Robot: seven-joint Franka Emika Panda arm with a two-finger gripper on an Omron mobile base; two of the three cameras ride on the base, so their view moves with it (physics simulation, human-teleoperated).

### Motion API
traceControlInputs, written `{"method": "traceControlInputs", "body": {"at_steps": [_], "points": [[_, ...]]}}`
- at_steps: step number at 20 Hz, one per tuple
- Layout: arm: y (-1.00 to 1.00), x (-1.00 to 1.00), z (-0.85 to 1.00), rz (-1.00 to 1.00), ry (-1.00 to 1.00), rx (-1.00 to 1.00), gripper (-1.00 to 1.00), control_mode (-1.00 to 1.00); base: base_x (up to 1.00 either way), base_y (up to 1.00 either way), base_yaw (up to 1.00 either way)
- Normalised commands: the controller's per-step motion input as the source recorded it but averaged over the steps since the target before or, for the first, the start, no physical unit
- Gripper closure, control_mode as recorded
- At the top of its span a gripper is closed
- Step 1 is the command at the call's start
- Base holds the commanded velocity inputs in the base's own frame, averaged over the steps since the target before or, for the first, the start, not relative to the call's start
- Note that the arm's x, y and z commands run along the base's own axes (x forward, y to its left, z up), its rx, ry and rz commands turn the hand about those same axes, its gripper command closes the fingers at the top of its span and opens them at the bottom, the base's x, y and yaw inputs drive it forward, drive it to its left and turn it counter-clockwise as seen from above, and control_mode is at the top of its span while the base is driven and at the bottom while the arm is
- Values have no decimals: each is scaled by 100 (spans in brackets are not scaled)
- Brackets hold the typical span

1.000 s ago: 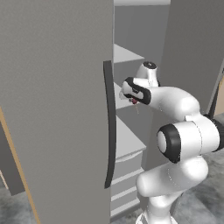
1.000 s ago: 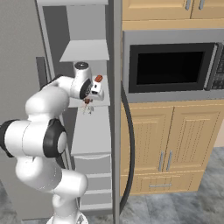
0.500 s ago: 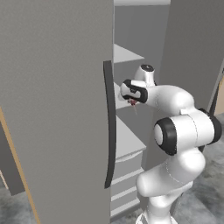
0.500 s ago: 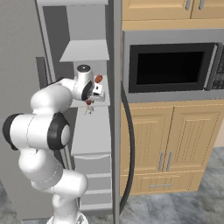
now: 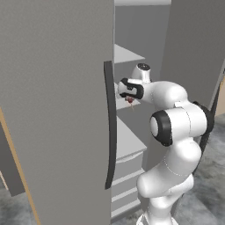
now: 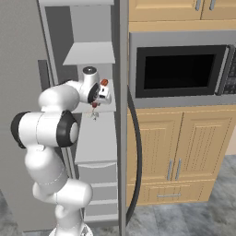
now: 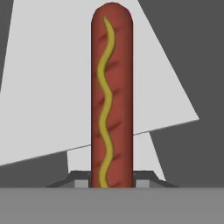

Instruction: Store the hot dog in the freezer for long-term storage. Close the freezer door after placing the cooked food.

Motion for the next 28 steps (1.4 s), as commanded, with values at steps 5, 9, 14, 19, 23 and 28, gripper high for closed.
{"method": "traceControlInputs", "body": {"at_steps": [5,9,14,19,23,28], "points": [[1,35,-3,-1,0,0,100,-100,0,0,0],[0,29,-18,-1,0,0,100,-100,0,0,0],[1,29,-14,-1,0,0,100,-100,0,0,0],[5,23,-11,0,0,0,100,-100,0,0,0],[9,20,-12,0,0,0,100,-100,0,0,0],[9,12,-8,0,0,0,100,-100,0,0,0]]}}
